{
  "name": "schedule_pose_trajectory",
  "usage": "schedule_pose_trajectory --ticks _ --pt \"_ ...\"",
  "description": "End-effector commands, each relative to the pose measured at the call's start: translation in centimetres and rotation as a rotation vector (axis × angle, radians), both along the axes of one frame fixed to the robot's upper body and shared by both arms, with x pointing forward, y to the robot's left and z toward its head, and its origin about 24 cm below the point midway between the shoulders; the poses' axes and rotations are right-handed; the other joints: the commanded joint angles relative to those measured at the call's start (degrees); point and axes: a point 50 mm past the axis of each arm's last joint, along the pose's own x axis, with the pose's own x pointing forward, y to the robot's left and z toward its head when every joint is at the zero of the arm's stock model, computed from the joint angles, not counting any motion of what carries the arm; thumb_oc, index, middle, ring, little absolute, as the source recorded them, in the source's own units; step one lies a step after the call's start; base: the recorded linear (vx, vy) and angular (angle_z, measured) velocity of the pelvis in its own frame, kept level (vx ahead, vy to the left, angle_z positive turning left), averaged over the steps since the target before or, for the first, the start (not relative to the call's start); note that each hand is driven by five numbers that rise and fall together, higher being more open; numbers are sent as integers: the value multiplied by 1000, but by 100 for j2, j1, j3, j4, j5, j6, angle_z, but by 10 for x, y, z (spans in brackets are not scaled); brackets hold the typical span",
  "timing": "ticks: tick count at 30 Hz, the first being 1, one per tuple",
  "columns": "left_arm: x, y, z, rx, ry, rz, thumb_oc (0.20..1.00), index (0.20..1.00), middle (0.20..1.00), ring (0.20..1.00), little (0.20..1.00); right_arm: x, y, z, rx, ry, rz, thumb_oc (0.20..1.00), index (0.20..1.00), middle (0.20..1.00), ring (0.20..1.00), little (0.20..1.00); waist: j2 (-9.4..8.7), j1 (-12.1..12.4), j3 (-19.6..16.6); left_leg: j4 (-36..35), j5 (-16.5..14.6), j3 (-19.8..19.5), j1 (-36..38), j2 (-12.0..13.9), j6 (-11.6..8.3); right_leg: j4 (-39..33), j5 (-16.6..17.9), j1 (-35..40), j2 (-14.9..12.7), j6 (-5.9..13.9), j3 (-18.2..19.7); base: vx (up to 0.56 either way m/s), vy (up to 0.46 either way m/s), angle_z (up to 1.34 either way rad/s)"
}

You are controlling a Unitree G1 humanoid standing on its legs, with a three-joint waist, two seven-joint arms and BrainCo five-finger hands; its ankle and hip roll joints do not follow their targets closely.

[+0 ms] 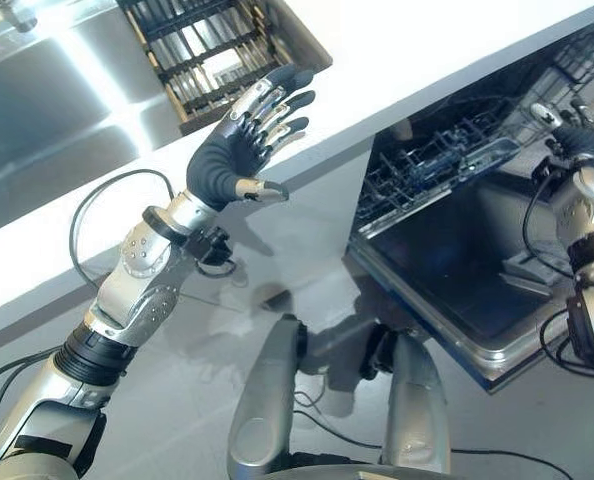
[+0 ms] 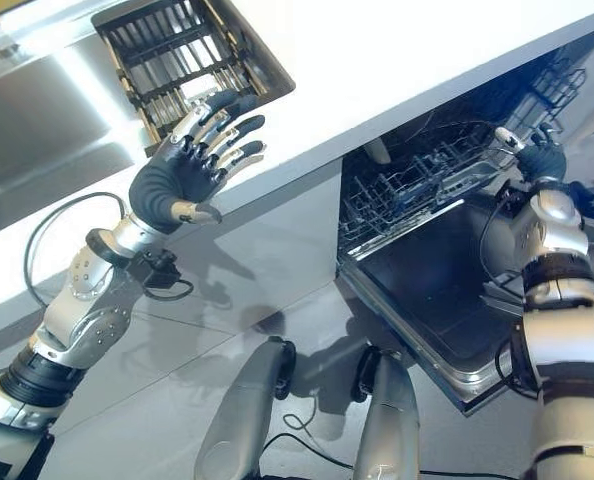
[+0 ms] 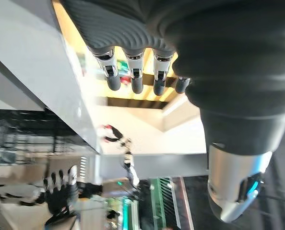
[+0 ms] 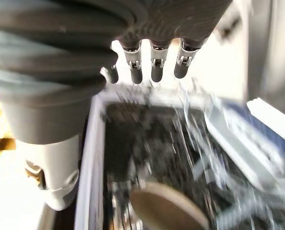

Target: Pick up plates and place into dishwasher.

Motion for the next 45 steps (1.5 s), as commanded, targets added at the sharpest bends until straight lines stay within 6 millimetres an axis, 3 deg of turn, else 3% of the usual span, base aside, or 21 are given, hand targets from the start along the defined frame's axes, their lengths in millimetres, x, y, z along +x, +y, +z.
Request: schedule_pose_trajectory --ticks 1,7,12,14,22,24,27,31,35,37,38,41,45 --pt "7 18 -36 -46 87 162 1000 1000 1000 1000 1000 -27 -13 -18 -77 -76 -224 1000 1000 1000 1000 1000 53 -388 35 377 -883 754 241 -91 790 131 -214 270 343 -258 295 -41 87 -16" --pt "3 6 -44 -73 74 159 1000 1000 1000 1000 1000 -72 -37 -93 57 39 -539 1000 1000 1000 1000 1000 31 -605 21 283 -1015 854 554 -54 805 -57 -241 565 418 -223 413 -9 63 1" --pt "5 -2 -46 -78 89 142 1000 1000 1000 1000 1000 -96 -49 -138 189 174 -678 1000 1000 1000 1000 1000 75 -595 8 214 -1050 861 700 -98 815 -155 -246 722 435 -217 423 14 7 -5" --pt "7 -7 -46 -76 96 133 1000 1000 1000 1000 1000 -99 -45 -164 332 259 -611 1000 1000 1000 1000 1000 122 -556 4 216 -1046 836 722 -150 815 -138 -257 752 441 -228 413 35 -18 -23" --pt "9 -15 -39 -53 97 101 1000 1000 1000 1000 1000 -83 -13 -201 771 261 -353 1000 1000 1000 1000 1000 263 -380 44 258 -992 741 605 -252 805 40 -341 637 392 -294 346 4 -37 -2" --pt "10 -19 -39 -49 105 84 1000 1000 1000 1000 1000 -75 8 -214 943 266 -267 1000 1000 1000 1000 1000 317 -315 35 281 -991 708 583 -289 806 106 -368 605 360 -300 316 34 -49 3" --pt "10 -24 -37 -43 116 68 1000 1000 1000 1000 1000 -61 28 -216 1130 208 -123 1000 1000 1000 1000 1000 405 -235 28 316 -971 664 540 -356 794 190 -391 546 318 -307 288 44 -27 3" --pt "11 -23 -33 -31 124 54 1000 1000 1000 1000 1000 -28 52 -185 1241 77 238 1000 1000 1000 1000 1000 514 -138 65 433 -924 626 391 -452 763 344 -399 379 231 -306 261 5 -10 0" --pt "11 -9 -31 -22 127 49 1000 1000 1000 1000 1000 2 74 -127 1066 -107 777 1000 1000 1000 1000 1000 556 -50 85 388 -855 619 317 -488 745 360 -376 278 150 -294 216 -23 -35 -9" --pt "11 -1 -31 -19 129 47 1000 1000 1000 1000 1000 6 82 -109 955 -170 946 1000 1000 1000 1000 1000 543 -32 76 364 -836 607 299 -490 736 351 -364 262 123 -275 197 28 -50 -11" --pt "11 5 -33 -13 134 44 1000 1000 1000 1000 1000 9 89 -95 872 -221 1072 1000 1000 1000 1000 1000 528 6 44 392 -987 558 368 -478 713 409 -503 313 137 -213 223 93 -64 -16" --pt "8 12 -36 0 145 44 1000 1000 1000 1000 1000 17 109 -58 702 -301 1234 1000 1000 1000 1000 1000 442 45 11 463 -1023 506 367 -433 700 442 -494 331 110 -186 182 54 -72 -26" --pt "6 18 -33 18 146 34 1000 1000 1000 1000 1000 22 130 -8 530 -384 1328 1000 1000 1000 1000 1000 339 123 -39 550 -1049 443 362 -395 688 445 -475 389 99 -170 121 1 -69 -33"
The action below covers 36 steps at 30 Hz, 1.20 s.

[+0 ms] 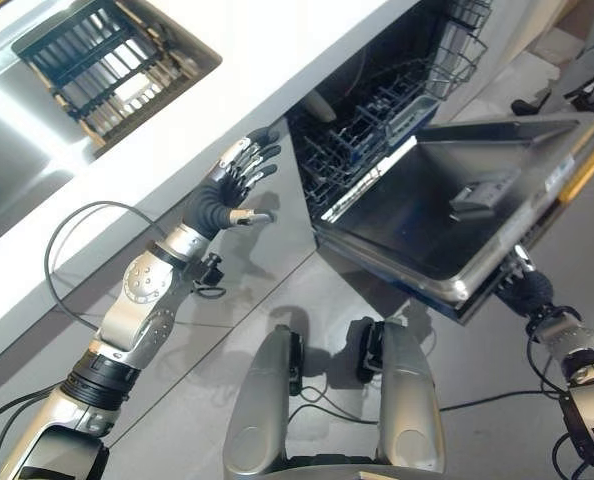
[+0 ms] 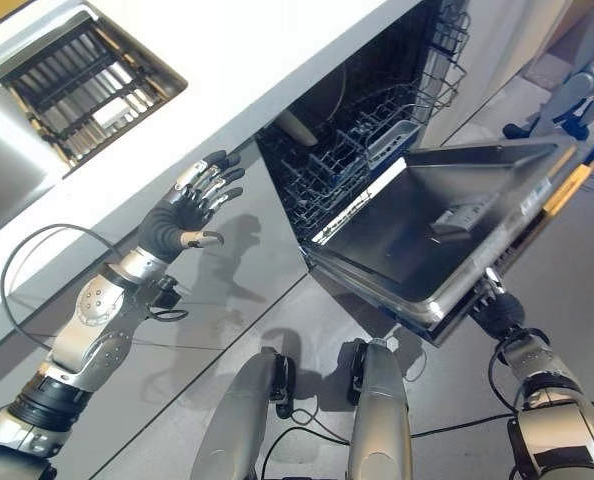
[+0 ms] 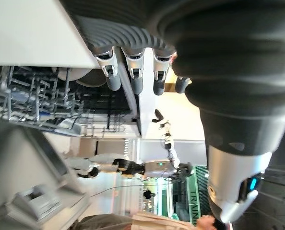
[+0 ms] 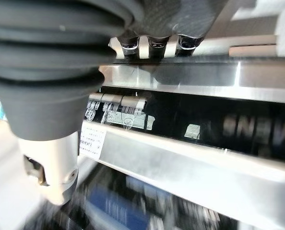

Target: Pick up plates and place into dishwasher.

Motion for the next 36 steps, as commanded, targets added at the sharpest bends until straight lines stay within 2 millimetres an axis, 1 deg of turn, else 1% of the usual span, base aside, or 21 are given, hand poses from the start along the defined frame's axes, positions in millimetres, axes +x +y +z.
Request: schedule_pose_trajectory --ticks 1,3,5,8,10,12,16,19,20,22,24,25,27,28,29,31,32,33,34,35,36 --pt "-8 -10 19 -14 -79 -108 1000 1000 1000 1000 1000 77 117 165 59 -788 478 1000 1000 1000 1000 1000 70 591 -90 206 -305 614 38 -302 718 -240 202 241 85 70 496 -50 -54 -42" --pt "-8 -9 19 -6 -75 -116 1000 1000 1000 1000 1000 79 122 186 41 -830 485 1000 1000 1000 1000 1000 40 638 -123 249 -314 575 52 -292 702 -229 196 285 78 71 469 -11 -45 -44" --pt "-7 -9 20 3 -72 -123 1000 1000 1000 1000 1000 80 122 199 37 -851 470 1000 1000 1000 1000 1000 15 682 -161 264 -305 546 86 -296 686 -245 185 355 64 72 440 27 -34 -29" --pt "-6 -9 19 21 -65 -131 1000 1000 1000 1000 1000 81 119 208 46 -860 442 1000 1000 1000 1000 1000 -15 728 -213 260 -287 521 145 -299 671 -270 179 446 52 70 402 25 -21 46" --pt "-5 -9 19 28 -60 -142 1000 1000 1000 1000 1000 82 117 209 56 -860 437 1000 1000 1000 1000 1000 -31 748 -239 230 -262 507 192 -303 662 -312 179 518 53 65 381 19 -9 70" --pt "-5 -10 18 37 -53 -159 1000 1000 1000 1000 1000 82 115 204 44 -834 424 1000 1000 1000 1000 1000 -49 761 -275 209 -252 502 236 -297 652 -354 183 586 41 71 359 20 -5 54" --pt "-3 -15 14 59 -23 -191 1000 1000 1000 1000 1000 86 106 183 2 -717 356 1000 1000 1000 1000 1000 -87 753 -325 40 -222 517 378 -270 648 -507 234 729 62 70 345 6 1 39" --pt "-1 -18 5 56 37 -214 1000 1000 1000 1000 1000 87 87 155 -87 -571 213 1000 1000 1000 1000 1000 -120 725 -385 -222 -134 532 573 -213 628 -749 309 939 106 79 333 21 7 44" --pt "1 -20 -1 56 61 -209 1000 1000 1000 1000 1000 86 80 141 -103 -515 148 1000 1000 1000 1000 1000 -140 705 -422 -406 -86 544 696 -186 623 -912 352 1063 141 85 344 36 17 21" --pt "4 -22 -14 64 113 -190 1000 1000 1000 1000 1000 83 75 119 -103 -434 81 1000 1000 1000 1000 1000 -169 673 -477 -728 12 554 905 -153 611 -1195 439 1261 185 101 357 48 15 0" --pt "5 -26 -35 83 176 -166 1000 1000 1000 1000 1000 77 76 89 -84 -355 23 1000 1000 1000 1000 1000 -208 630 -593 -1212 170 563 1194 -110 578 -1608 558 1531 265 139 384 80 14 -8" --pt "4 -29 -46 99 204 -152 1000 1000 1000 1000 1000 74 79 76 -95 -323 8 1000 1000 1000 1000 1000 -222 616 -645 -1428 252 561 1324 -103 553 -1821 635 1665 298 169 398 108 12 -9" --pt "2 -34 -82 126 322 -138 1000 1000 1000 1000 1000 62 94 39 -62 -244 0 1000 1000 1000 1000 1000 -297 534 -852 -2098 503 641 1679 -66 479 -2521 866 2024 386 252 427 124 1 -14" --pt "1 -35 -88 137 336 -132 1000 1000 1000 1000 1000 60 96 33 -51 -227 1 1000 1000 1000 1000 1000 -313 523 -893 -2262 577 655 1781 -60 464 -2689 936 2125 399 266 425 178 -14 -20" --pt "-3 -35 -109 148 414 -115 1000 1000 1000 1000 1000 48 109 6 -26 -153 9 1000 1000 1000 1000 1000 -367 462 -1058 -2704 731 663 2027 -26 402 -3130 1041 2360 444 332 456 200 -24 -19" --pt "-14 -34 -144 145 541 -98 1000 1000 1000 1000 1000 22 120 -34 12 -39 31 1000 1000 1000 1000 1000 -435 388 -1283 -3331 968 669 2442 -4 320 -3821 1253 2769 495 432 503 227 -25 -9" --pt "-20 -33 -159 139 595 -91 1000 1000 1000 1000 1000 10 127 -51 28 12 51 1000 1000 1000 1000 1000 -455 357 -1384 -3601 1075 676 2616 1 287 -4088 1346 2933 524 474 519 164 -15 -6" --pt "-24 -31 -170 128 641 -82 1000 1000 1000 1000 1000 3 133 -61 54 52 67 1000 1000 1000 1000 1000 -470 331 -1452 -3758 1143 693 2724 9 268 -4232 1400 3028 542 501 535 141 -10 -8" --pt "-30 -29 -183 124 678 -68 1000 1000 1000 1000 1000 -8 140 -73 64 86 85 1000 1000 1000 1000 1000 -479 310 -1519 -3973 1237 681 2842 12 244 -4436 1478 3136 566 531 571 149 -3 -10" --pt "-41 -25 -204 117 746 -26 1000 1000 1000 1000 1000 -30 155 -95 79 166 130 1000 1000 1000 1000 1000 -497 251 -1646 -4293 1397 691 3019 29 201 -4708 1617 3274 601 591 639 141 3 -9" --pt "-47 -23 -214 116 784 -12 1000 1000 1000 1000 1000 -42 162 -105 87 209 157 1000 1000 1000 1000 1000 -500 219 -1711 -4503 1489 707 3128 42 183 -4867 1694 3345 617 619 667 135 9 -5"
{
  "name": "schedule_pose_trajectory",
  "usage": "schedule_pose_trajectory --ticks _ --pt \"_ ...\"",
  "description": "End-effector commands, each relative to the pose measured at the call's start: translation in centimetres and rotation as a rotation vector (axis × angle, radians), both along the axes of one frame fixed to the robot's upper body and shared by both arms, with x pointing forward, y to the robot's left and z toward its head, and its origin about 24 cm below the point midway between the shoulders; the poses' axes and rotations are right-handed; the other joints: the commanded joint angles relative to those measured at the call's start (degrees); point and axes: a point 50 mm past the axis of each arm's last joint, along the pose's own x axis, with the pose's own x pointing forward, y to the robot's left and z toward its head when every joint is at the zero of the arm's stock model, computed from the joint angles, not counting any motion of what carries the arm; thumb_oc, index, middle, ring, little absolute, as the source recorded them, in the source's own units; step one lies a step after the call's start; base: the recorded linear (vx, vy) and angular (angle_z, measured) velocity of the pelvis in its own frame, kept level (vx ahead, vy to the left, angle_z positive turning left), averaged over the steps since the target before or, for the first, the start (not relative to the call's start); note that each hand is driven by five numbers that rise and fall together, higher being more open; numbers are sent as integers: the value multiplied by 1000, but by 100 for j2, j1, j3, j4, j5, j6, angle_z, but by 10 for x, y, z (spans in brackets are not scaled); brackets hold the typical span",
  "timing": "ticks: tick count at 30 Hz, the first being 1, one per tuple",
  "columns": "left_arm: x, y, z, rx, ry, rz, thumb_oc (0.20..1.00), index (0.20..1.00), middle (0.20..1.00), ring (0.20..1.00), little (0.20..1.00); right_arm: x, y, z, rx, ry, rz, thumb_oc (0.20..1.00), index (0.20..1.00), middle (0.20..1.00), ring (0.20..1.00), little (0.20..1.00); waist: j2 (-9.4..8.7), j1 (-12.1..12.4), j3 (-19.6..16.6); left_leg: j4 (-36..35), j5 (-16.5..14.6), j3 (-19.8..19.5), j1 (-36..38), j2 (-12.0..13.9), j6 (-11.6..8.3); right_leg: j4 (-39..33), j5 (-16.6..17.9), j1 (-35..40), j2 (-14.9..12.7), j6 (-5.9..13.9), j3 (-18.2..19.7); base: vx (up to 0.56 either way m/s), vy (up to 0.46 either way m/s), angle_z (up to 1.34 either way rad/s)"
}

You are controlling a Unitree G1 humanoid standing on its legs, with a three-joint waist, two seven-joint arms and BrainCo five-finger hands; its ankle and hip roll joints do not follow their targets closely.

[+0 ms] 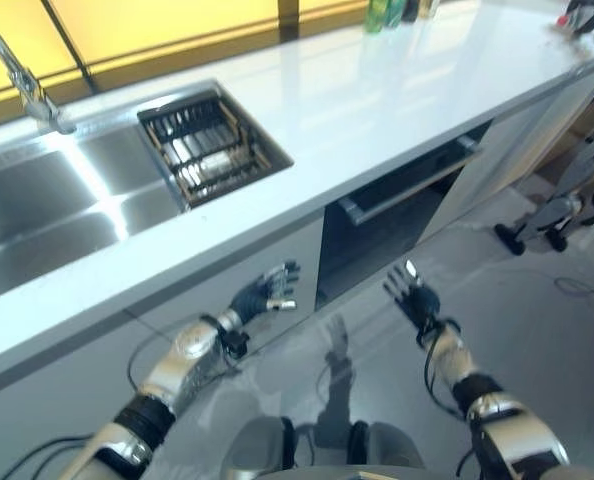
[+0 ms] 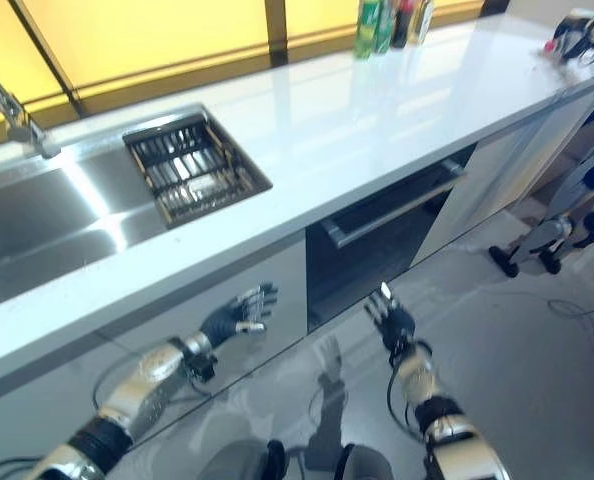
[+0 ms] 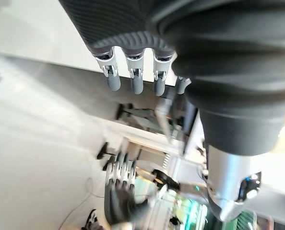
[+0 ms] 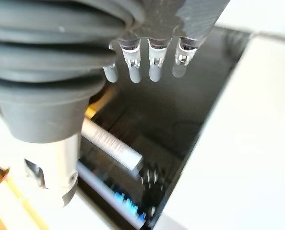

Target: Pick up plates and place into dishwasher.

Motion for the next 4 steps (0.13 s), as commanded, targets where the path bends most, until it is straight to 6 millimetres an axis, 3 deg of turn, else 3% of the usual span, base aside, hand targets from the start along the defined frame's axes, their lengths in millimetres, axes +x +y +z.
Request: schedule_pose_trajectory --ticks 1,4 --pt "-26 -7 -28 -25 48 14 1000 1000 1000 1000 1000 -20 28 -11 -3 28 140 1000 1000 1000 1000 1000 54 -72 -274 -1034 412 155 353 154 -93 -1442 830 359 162 107 411 96 15 -9" --pt "-43 1 -59 20 177 94 1000 1000 1000 1000 1000 -51 47 -35 15 179 240 1000 1000 1000 1000 1000 52 -202 -457 -1520 563 227 622 203 -142 -1807 978 520 206 179 459 97 25 -21"
